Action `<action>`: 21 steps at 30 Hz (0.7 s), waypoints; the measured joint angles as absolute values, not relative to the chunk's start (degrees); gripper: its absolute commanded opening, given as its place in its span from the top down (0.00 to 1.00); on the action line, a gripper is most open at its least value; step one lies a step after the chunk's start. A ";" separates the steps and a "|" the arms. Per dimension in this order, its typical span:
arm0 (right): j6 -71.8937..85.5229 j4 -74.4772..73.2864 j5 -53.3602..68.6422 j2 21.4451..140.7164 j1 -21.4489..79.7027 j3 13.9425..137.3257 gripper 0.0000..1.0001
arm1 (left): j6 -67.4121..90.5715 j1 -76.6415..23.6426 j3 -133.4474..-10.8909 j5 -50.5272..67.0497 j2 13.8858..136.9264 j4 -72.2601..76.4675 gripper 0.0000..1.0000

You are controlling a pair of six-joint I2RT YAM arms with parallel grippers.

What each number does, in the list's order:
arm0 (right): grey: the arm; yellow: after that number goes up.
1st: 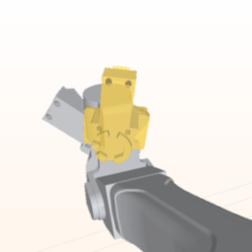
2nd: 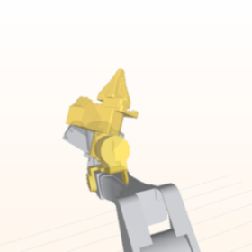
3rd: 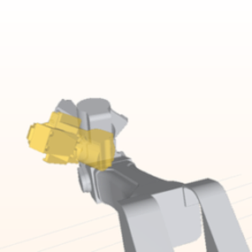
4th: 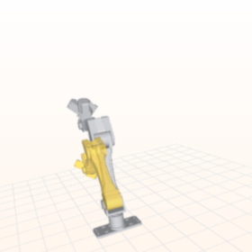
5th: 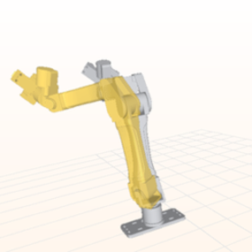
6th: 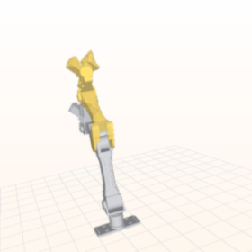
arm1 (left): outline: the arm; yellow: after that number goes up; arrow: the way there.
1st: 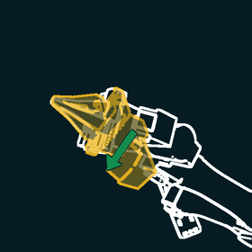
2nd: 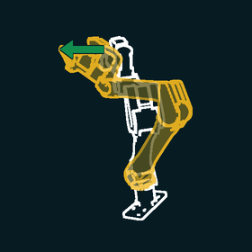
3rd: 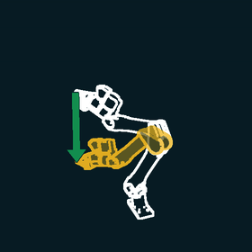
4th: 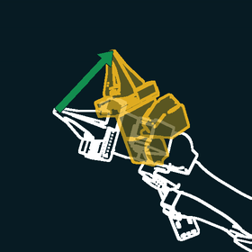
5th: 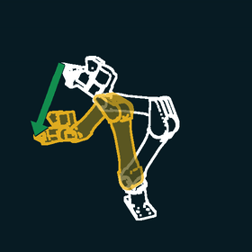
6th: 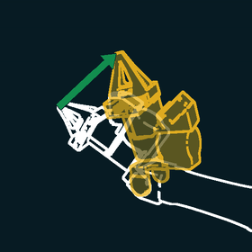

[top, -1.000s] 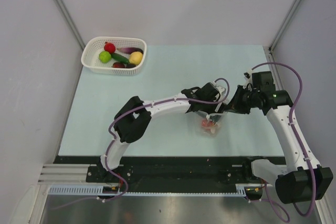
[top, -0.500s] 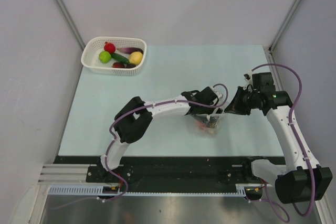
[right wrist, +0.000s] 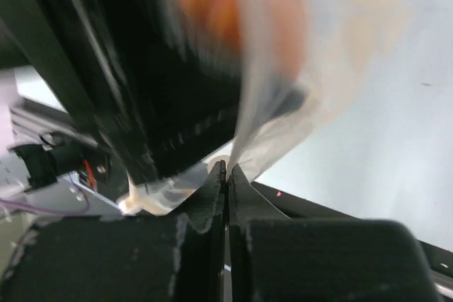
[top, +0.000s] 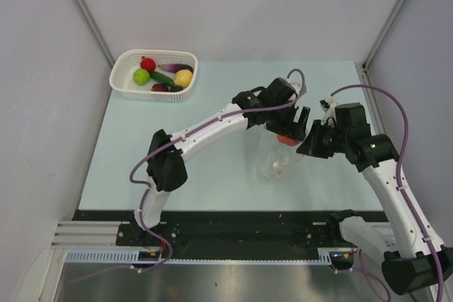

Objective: Open the zip-top bag and remove the fake food

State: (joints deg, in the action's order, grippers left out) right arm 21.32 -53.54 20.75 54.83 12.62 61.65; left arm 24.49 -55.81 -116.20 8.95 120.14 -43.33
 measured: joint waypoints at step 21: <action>23.14 -54.33 9.61 56.73 4.49 61.65 1.00 | 43.55 -50.46 -86.13 48.47 98.10 -5.82 1.00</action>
State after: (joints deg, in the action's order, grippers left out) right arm 23.14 -54.33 9.61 56.73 4.49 61.65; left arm 43.55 -50.46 -86.13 48.47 98.10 -5.82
